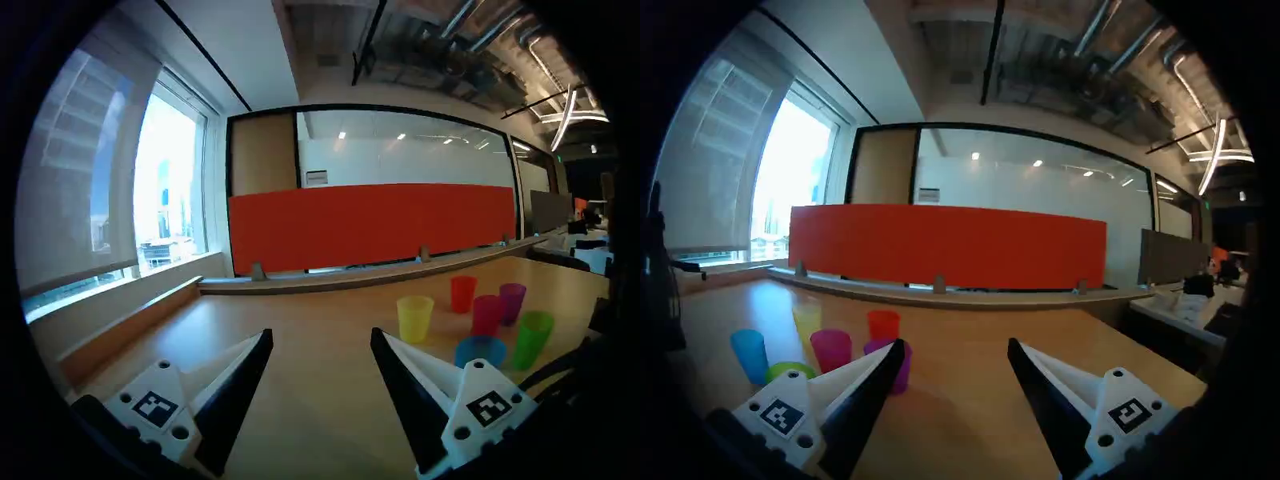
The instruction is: Pour water
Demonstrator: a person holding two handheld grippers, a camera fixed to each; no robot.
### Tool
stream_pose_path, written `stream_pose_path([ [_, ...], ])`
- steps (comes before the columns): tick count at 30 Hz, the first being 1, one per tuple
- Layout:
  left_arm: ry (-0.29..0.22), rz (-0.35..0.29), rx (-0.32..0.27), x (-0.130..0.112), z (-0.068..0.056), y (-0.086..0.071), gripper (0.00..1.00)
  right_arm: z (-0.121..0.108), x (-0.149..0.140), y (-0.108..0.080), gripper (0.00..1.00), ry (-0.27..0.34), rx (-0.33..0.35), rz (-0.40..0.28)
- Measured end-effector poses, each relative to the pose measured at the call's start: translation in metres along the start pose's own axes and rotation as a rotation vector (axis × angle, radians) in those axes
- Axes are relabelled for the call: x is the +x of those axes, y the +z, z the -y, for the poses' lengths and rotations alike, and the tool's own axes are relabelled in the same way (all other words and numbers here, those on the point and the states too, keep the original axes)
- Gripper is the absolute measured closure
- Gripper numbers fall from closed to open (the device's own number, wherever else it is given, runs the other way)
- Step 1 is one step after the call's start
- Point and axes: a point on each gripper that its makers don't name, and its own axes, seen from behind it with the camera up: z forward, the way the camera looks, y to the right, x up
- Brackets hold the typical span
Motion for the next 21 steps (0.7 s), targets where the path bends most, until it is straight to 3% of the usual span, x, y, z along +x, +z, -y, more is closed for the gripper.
stream_pose_path([
  [5,-0.003,-0.041,0.026,0.011,0.001,0.001,0.1,-0.006,0.001,-0.001,0.0,-0.009,-0.017,0.012],
  [11,-0.052,-0.071,0.063,0.018,0.003,0.006,0.1,-0.005,0.008,0.0,0.0,0.0,-0.016,0.02],
  [21,-0.076,-0.088,0.092,0.011,0.007,0.015,0.1,-0.001,0.033,0.0,0.0,0.001,-0.028,0.015],
])
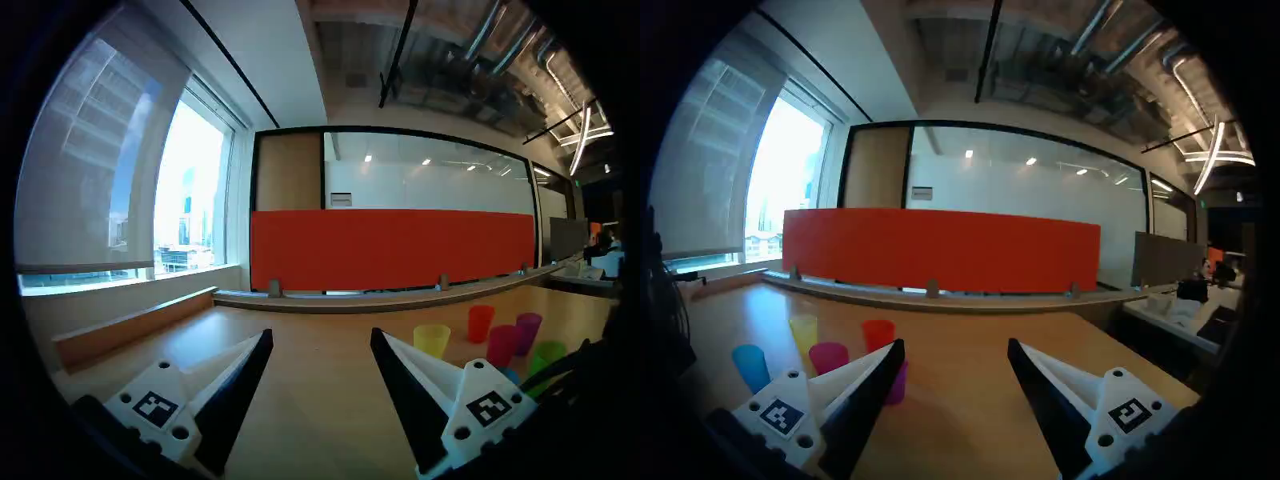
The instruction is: Pour water
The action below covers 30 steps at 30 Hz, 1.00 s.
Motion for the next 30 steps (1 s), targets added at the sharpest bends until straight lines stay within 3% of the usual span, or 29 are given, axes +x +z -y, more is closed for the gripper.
stream_pose_path([
  [14,-0.001,-0.014,-0.009,-0.008,-0.009,0.012,0.1,0.024,0.012,-0.002,0.0,-0.029,0.007,0.007],
  [30,-0.005,-0.008,-0.016,-0.026,-0.015,0.024,0.1,0.015,0.013,0.0,0.0,-0.017,-0.019,0.008],
])
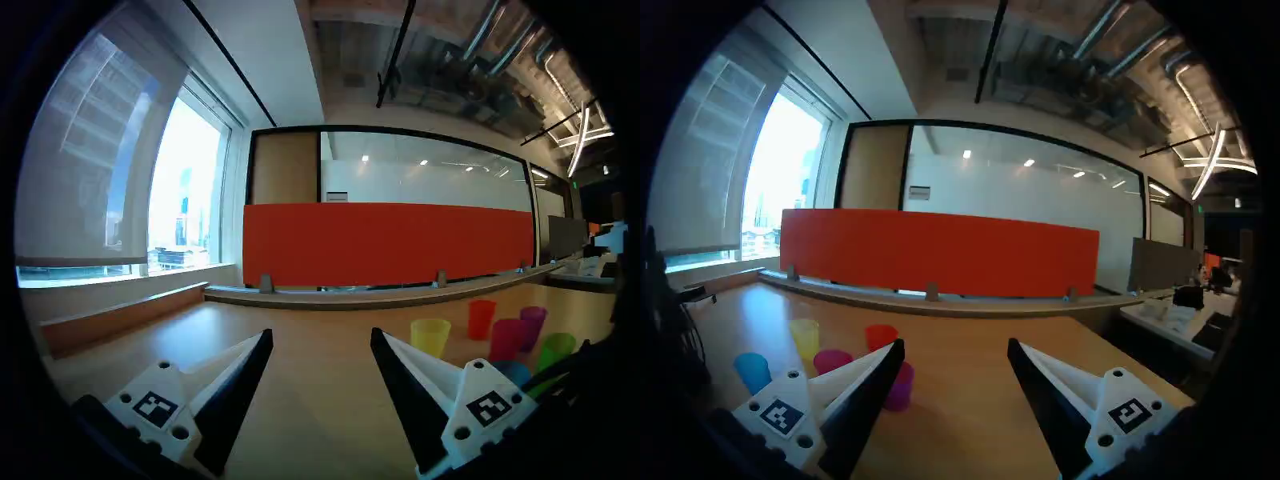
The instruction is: Pour water
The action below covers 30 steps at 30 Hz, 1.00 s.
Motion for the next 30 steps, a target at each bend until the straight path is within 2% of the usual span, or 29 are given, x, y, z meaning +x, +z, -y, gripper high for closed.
stream_pose_path([
  [18,0.003,0.049,-0.011,-0.018,-0.002,0.006,0.1,-0.004,-0.001,0.0,0.0,-0.001,-0.006,0.001],
  [30,0.006,0.059,-0.019,-0.021,-0.004,0.008,0.1,-0.004,0.003,-0.003,0.0,0.001,0.007,-0.018],
])
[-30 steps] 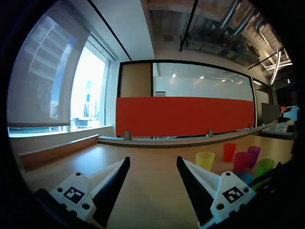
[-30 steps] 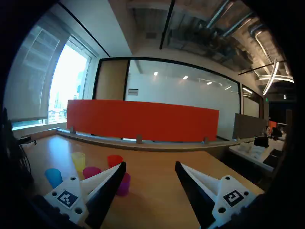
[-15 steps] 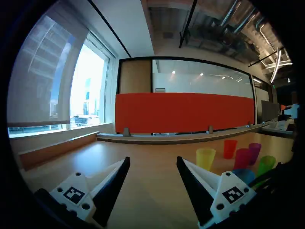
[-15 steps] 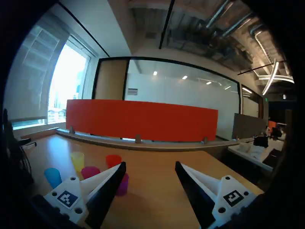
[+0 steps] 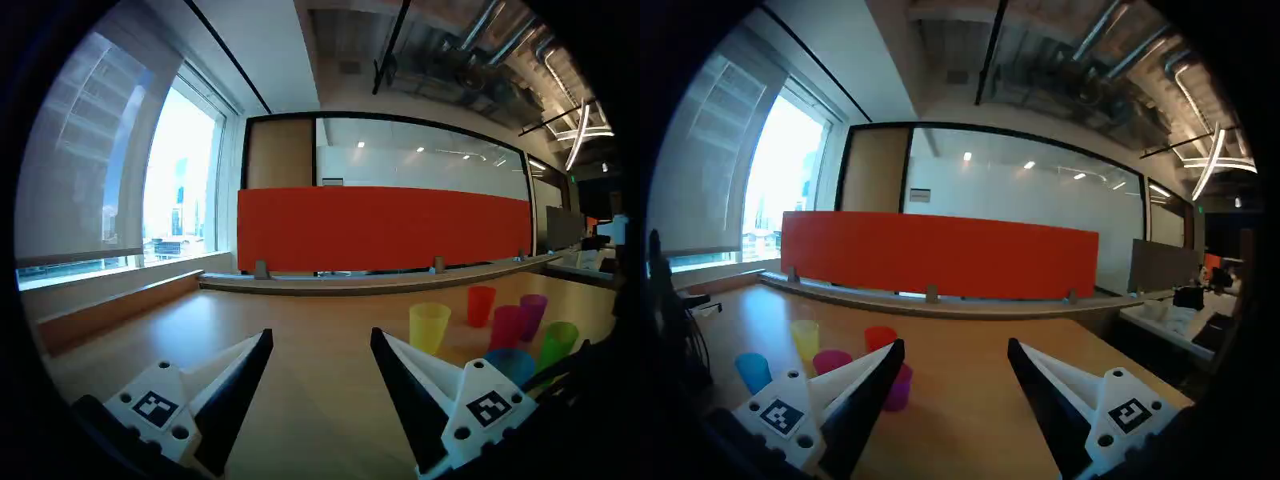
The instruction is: Pour water
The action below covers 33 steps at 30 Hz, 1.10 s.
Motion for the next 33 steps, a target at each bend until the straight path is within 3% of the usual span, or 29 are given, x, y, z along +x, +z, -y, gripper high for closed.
stream_pose_path([
  [14,0.001,0.0,0.0,0.0,0.0,0.0,0.1,-0.01,0.018,0.0,0.0,-0.028,0.008,-0.096],
  [23,0.001,0.0,0.0,-0.001,0.0,-0.001,0.1,-0.009,0.015,0.014,0.0,-0.064,0.011,-0.156],
  [33,0.001,0.0,0.0,-0.001,0.0,-0.001,0.1,-0.016,-0.015,0.036,0.0,0.032,0.015,-0.127],
])
